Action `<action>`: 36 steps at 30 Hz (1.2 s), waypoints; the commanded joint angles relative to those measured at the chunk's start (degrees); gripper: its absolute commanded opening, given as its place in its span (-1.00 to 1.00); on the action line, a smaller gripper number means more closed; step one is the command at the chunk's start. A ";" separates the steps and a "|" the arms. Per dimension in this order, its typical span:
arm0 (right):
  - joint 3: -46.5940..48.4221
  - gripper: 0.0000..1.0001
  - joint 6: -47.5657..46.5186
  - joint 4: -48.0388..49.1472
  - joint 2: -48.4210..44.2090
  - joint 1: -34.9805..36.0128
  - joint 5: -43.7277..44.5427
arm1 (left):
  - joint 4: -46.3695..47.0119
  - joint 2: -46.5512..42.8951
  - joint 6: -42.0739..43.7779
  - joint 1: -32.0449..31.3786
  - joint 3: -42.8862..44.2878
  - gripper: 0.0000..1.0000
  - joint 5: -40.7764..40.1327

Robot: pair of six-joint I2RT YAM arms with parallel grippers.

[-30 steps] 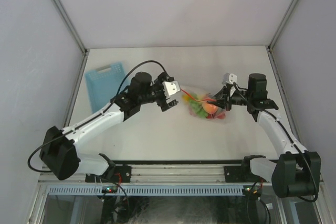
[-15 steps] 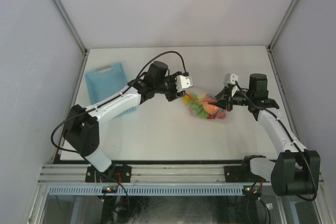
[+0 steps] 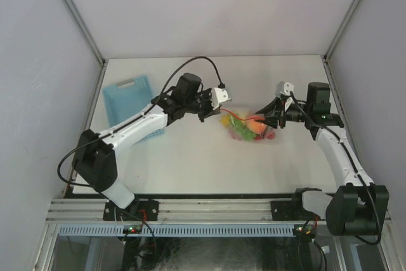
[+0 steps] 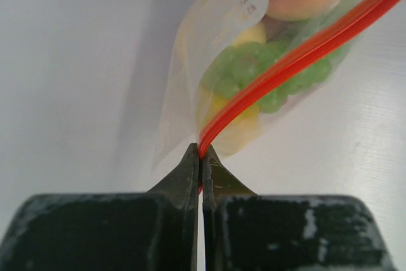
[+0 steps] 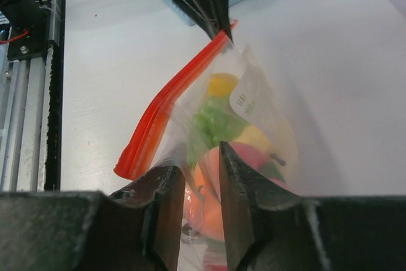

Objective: Open the zip-top bag and remove the fake food
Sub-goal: Pick up the zipper food storage bag at the center of the board.

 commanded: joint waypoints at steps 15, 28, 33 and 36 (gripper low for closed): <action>14.04 0.63 -29.01 -33.42 -8.78 -3.75 -2.20 | 2.35 -15.09 -20.25 -5.56 -5.23 -1.00 -3.69; 17.53 1.00 -21.56 -31.87 -8.18 1.00 -1.25 | -0.93 -13.84 -23.88 -5.56 -0.99 -0.99 -5.03; 18.82 1.00 -16.44 -29.19 -7.15 5.73 2.80 | -2.45 -13.42 -24.19 -5.56 1.10 -1.00 -5.40; 18.76 1.00 -16.48 -28.88 -6.39 9.97 7.52 | -2.91 -12.68 -24.50 -5.56 1.83 -1.00 -5.61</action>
